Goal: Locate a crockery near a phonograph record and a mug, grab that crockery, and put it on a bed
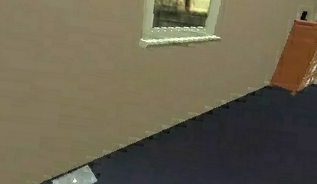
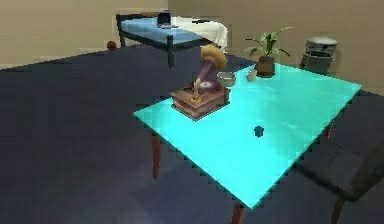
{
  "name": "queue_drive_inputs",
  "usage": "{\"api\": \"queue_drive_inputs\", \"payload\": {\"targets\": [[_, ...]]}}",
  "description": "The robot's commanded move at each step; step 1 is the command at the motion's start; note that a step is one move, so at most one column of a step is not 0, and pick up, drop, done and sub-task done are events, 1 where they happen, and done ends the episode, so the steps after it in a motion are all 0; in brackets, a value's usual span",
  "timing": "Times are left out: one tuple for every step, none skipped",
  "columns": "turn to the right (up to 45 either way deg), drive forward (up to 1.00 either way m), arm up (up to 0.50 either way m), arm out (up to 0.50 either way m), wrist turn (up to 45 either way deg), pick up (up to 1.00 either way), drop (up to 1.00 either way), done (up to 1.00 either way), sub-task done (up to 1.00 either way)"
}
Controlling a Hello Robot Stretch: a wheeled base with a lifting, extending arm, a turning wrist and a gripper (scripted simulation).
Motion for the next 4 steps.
{"api": "queue_drive_inputs", "payload": {"targets": [[45.0, 0.00, 0.00, 0.00, 0.0, 0.00, 0.00, 0.00, 0.00], [0.0, 1.00, 0.00, 0.00, 0.0, 0.00, 0.00, 0.00, 0.00], [6.0, 0.00, 0.00, 0.00, 0.0, 0.00, 0.00, 0.00, 0.00], [3.0, 0.00, 0.00, 0.00, 0.0, 0.00, 0.00, 0.00, 0.00]]}}
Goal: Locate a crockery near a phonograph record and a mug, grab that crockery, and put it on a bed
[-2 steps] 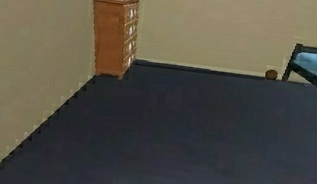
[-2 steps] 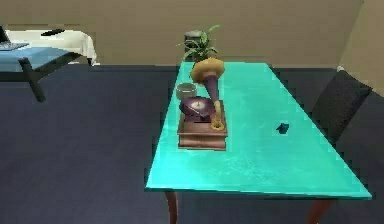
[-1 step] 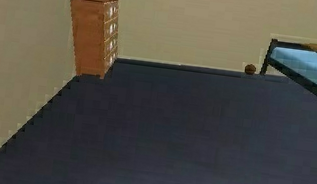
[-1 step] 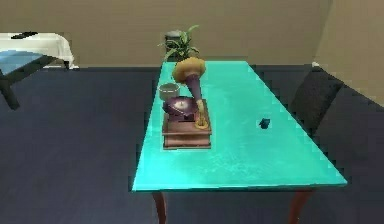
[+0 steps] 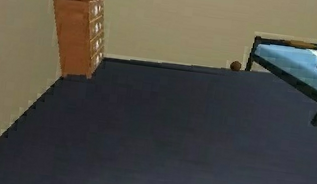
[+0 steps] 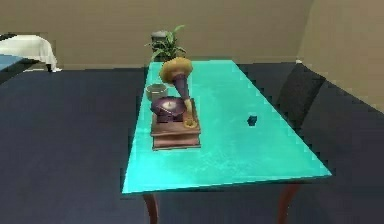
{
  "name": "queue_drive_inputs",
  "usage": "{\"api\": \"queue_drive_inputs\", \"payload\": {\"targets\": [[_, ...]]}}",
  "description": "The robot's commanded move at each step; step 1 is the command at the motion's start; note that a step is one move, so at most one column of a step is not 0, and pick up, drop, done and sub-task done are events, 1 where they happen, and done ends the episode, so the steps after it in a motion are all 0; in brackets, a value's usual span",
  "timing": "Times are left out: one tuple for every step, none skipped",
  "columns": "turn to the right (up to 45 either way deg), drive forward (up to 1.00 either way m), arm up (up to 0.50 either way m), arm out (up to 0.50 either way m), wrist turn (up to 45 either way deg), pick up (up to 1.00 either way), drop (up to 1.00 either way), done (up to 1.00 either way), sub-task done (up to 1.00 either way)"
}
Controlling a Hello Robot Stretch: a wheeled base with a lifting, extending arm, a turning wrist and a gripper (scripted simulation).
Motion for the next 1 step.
{"api": "queue_drive_inputs", "payload": {"targets": [[0.0, 0.35, 0.00, 0.00, 0.0, 0.00, 0.00, 0.00, 0.00]]}}
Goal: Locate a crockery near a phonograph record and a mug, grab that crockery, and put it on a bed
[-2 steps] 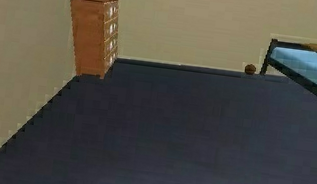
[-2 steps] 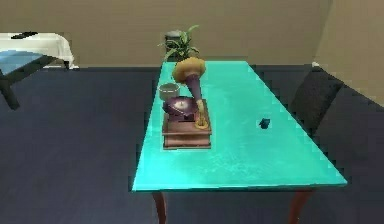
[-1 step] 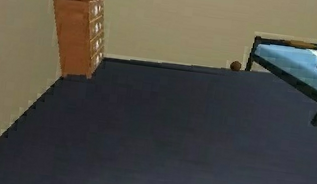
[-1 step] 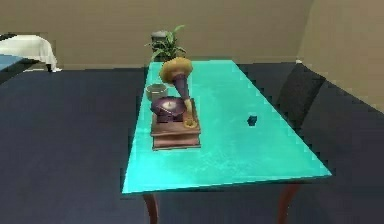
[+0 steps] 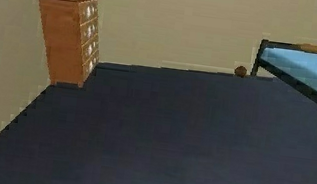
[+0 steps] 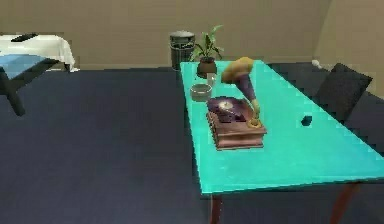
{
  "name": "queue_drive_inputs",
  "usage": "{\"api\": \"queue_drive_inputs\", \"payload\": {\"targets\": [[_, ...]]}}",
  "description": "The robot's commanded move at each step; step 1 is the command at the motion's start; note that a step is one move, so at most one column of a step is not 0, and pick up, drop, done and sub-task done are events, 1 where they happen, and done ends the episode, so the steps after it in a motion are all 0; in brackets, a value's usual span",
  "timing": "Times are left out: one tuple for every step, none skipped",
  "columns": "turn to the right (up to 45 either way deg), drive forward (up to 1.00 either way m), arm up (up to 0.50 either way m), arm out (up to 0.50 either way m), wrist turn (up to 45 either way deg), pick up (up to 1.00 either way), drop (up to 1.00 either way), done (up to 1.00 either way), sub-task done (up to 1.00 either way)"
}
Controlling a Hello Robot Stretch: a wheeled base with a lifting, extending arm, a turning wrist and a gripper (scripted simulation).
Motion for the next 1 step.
{"api": "queue_drive_inputs", "payload": {"targets": [[45.0, 0.00, 0.00, 0.00, 0.0, 0.00, 0.00, 0.00, 0.00]]}}
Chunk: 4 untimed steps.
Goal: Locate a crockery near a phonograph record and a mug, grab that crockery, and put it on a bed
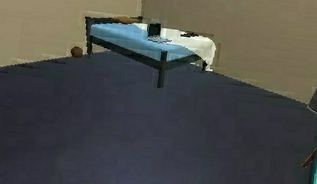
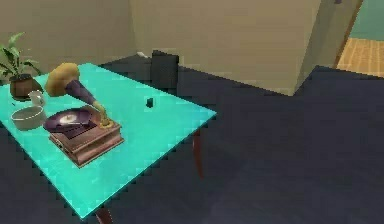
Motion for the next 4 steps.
{"api": "queue_drive_inputs", "payload": {"targets": [[18.0, 0.00, 0.00, 0.00, 0.0, 0.00, 0.00, 0.00, 0.00], [0.0, 1.00, 0.00, 0.00, 0.0, 0.00, 0.00, 0.00, 0.00], [3.0, 0.00, 0.00, 0.00, 0.0, 0.00, 0.00, 0.00, 0.00], [0.0, 0.55, 0.00, 0.00, 0.0, 0.00, 0.00, 0.00, 0.00]]}}
